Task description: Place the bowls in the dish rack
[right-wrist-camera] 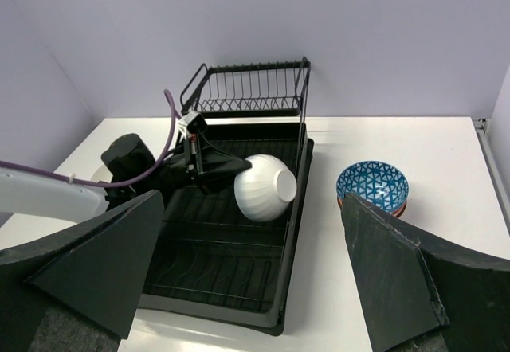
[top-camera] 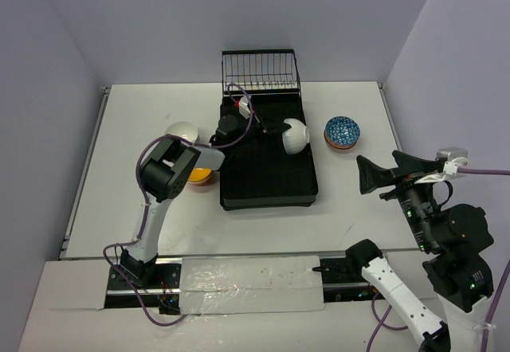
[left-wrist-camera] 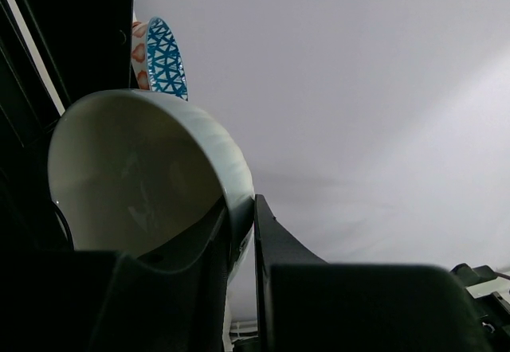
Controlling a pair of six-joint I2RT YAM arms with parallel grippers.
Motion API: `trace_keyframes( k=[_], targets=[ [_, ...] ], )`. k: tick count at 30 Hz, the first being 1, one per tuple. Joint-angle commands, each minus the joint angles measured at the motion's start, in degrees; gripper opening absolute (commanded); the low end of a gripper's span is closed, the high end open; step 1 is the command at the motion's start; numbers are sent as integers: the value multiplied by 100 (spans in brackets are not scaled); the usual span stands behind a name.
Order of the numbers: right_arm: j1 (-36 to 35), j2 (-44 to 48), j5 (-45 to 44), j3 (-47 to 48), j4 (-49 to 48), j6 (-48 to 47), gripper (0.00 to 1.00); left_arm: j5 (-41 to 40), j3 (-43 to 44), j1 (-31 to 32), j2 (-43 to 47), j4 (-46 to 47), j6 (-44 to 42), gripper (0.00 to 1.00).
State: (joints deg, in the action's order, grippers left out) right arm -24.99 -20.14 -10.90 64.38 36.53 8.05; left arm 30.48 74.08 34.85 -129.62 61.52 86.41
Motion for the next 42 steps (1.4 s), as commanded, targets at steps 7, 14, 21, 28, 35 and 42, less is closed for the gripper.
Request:
trace_keyframes(
  k=[7, 14, 21, 28, 35, 42],
  targets=[
    [-41, -139, 211, 128, -103, 65, 100, -358, -377, 119, 112, -2196, -1205, 14],
    [-41, -69, 211, 75, -129, 65, 100, -473, -351, 57, 323, -2662, -1522, 15],
    [-41, -7, 202, 48, -103, 91, 100, -499, -263, 57, 464, -2855, -1627, 35],
    [-41, 19, 202, 40, -94, 100, 100, -561, -79, 92, 745, -3163, -1794, 45],
    [-49, 45, 219, 40, -94, 91, 100, -648, -105, 145, 1009, -3199, -1689, 45],
    [-41, 37, 220, 57, -67, 74, 100, -754, -175, 294, 1176, -3163, -1487, 37]
  ],
)
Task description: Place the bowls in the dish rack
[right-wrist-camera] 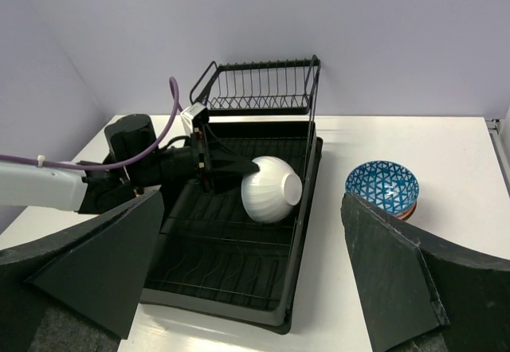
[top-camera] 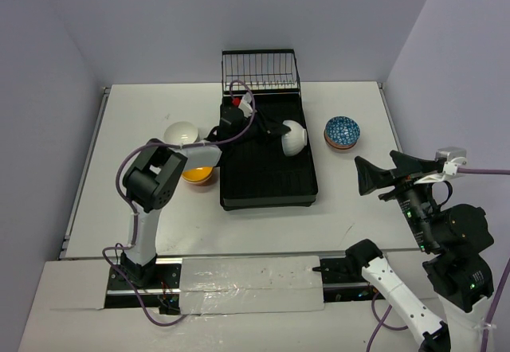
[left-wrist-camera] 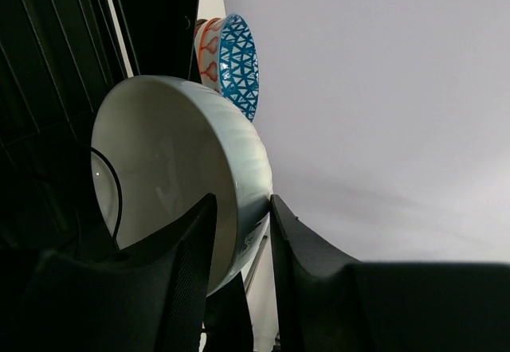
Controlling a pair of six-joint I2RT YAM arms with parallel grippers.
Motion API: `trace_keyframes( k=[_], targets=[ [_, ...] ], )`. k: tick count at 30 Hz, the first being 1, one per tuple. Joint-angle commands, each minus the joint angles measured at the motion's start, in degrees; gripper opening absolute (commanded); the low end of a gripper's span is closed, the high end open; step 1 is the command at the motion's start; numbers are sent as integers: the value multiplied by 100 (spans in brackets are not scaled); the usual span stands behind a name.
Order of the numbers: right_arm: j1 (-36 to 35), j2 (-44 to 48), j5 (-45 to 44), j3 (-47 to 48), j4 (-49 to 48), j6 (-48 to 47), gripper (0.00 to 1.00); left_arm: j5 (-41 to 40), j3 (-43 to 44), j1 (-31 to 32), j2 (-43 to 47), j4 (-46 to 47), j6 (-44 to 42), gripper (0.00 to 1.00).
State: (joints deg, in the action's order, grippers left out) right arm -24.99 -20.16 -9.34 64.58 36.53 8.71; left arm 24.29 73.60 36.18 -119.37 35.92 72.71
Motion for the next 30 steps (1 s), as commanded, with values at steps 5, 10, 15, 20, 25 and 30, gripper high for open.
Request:
trace_keyframes(
  k=[5, 10, 15, 20, 25, 30],
  targets=[
    [-41, 21, 99, 55, -76, 17, 100, -381, -232, 231, 362, -701, 59, 30],
    [-41, 4, 108, 37, -94, 25, 100, -680, -443, 319, 564, -709, 314, 27],
    [-41, -49, 134, 46, -111, 8, 100, -724, -566, 398, 547, -613, 639, 27],
    [-41, -93, 170, 90, -94, 17, 100, -689, -505, 416, 590, -656, 622, 43],
    [-41, -58, 135, 82, -94, 8, 100, -1023, -215, 407, 924, -1438, 34, 65],
    [-41, -23, 117, 90, -94, -10, 100, -1190, 75, 407, 1223, -1983, -511, 79]
  ],
)
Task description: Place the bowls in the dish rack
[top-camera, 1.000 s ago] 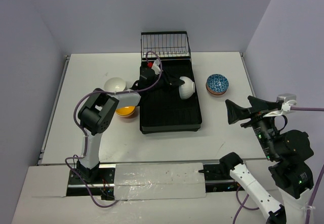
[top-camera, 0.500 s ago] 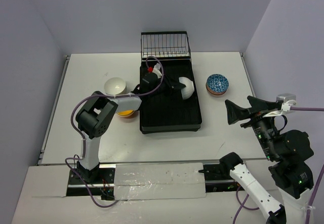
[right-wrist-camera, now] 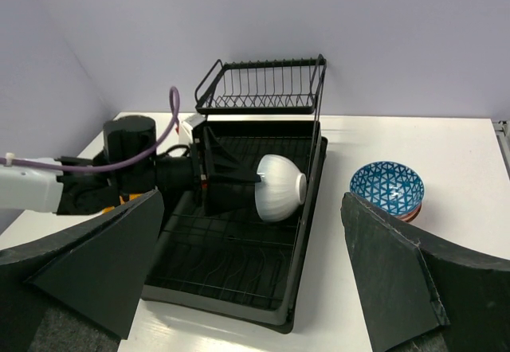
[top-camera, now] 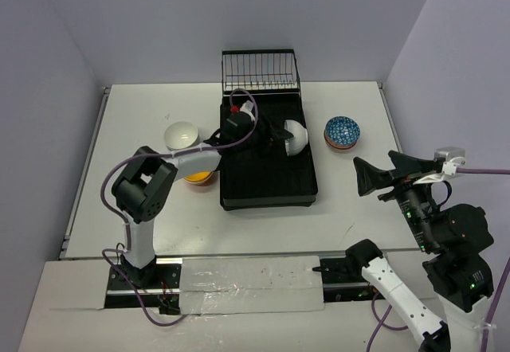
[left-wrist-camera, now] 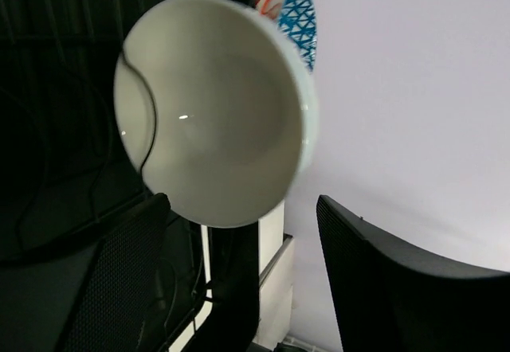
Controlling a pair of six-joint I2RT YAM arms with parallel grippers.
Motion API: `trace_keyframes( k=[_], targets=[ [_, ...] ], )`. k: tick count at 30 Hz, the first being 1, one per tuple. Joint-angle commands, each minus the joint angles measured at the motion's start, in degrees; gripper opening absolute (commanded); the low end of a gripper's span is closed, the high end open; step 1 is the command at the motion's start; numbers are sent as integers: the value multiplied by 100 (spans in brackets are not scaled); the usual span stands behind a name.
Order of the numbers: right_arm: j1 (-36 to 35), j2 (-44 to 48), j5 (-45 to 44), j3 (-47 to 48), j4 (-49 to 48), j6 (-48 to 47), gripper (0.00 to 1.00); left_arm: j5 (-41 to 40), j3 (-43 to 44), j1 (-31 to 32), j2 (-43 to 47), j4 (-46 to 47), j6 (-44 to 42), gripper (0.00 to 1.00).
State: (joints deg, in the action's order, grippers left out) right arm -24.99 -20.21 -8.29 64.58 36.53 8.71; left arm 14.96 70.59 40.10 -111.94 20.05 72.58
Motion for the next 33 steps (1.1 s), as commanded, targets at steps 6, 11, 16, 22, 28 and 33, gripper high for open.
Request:
trace_keyframes(
  k=[6, 11, 16, 22, 28, 33],
  targets=[
    [-41, -10, 38, 143, -68, -54, 100, -309, 640, 16, 831, -861, -1025, 87],
    [-49, -18, 91, 178, -24, -133, 100, -843, 965, 16, 1375, -1635, -1858, 93],
    [-41, 52, 100, 82, -102, -177, 100, -1968, 1352, 7, 1947, -3312, -3020, 96],
    [-41, 61, 565, -173, -252, -168, 100, -3587, 1072, -230, 2791, -4640, -3977, 97],
    [-41, 69, 725, -726, -647, 174, 100, -3465, 799, -1029, 3100, -5643, -4901, 95],
    [-41, 17, 794, -973, -666, 8, 100, -3184, 991, -1610, 2713, -6056, -5183, 91]
  ],
)
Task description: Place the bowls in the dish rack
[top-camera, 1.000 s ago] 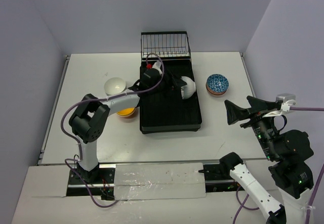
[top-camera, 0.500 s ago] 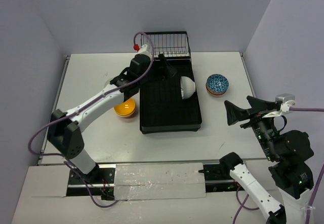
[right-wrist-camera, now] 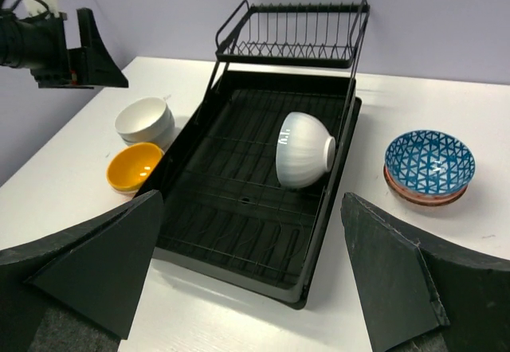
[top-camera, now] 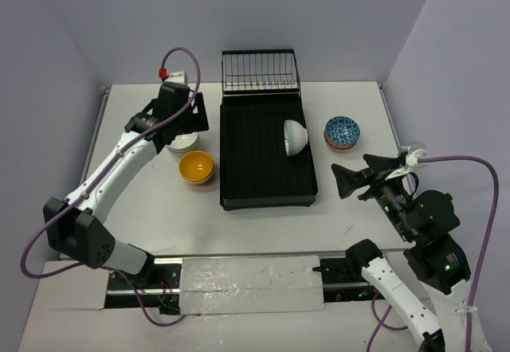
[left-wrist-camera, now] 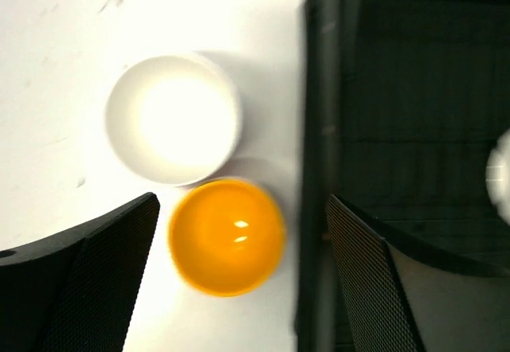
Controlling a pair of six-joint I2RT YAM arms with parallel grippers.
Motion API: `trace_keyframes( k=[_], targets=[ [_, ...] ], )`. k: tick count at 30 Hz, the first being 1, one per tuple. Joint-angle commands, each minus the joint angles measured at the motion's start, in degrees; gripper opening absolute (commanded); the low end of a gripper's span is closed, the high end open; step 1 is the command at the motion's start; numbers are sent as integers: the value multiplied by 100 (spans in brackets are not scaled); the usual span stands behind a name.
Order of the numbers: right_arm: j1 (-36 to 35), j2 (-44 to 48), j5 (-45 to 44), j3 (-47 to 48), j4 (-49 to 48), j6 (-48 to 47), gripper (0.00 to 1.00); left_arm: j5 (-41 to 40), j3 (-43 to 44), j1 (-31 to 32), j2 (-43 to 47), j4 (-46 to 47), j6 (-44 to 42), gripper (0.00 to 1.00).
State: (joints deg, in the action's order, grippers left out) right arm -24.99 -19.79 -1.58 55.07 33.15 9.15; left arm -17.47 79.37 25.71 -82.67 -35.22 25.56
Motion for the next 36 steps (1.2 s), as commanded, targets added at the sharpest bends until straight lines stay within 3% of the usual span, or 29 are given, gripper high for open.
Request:
trace_keyframes(
  k=[1, 10, 16, 20, 30, 36],
  targets=[
    [-41, -60, 132, -14, -283, -53, 100, 182, 157, -233, -318, -547, -508, 90],
    [-41, -262, 404, -48, -107, -71, 100, 499, 1404, -444, -2031, -1380, -640, 79],
    [-41, -306, 334, -119, -27, -194, 100, 499, 1985, -514, -2691, -1636, -754, 68],
    [-41, -367, 176, -93, -80, -317, 100, 579, 2257, -541, -2956, -1830, -789, 56],
    [-41, -473, 185, -216, -291, -405, 100, 859, 2416, -655, -3360, -1980, -798, 46],
    [-41, -535, 185, -207, -335, -510, 100, 1009, 2522, -664, -3466, -1989, -790, 32]
  ],
)
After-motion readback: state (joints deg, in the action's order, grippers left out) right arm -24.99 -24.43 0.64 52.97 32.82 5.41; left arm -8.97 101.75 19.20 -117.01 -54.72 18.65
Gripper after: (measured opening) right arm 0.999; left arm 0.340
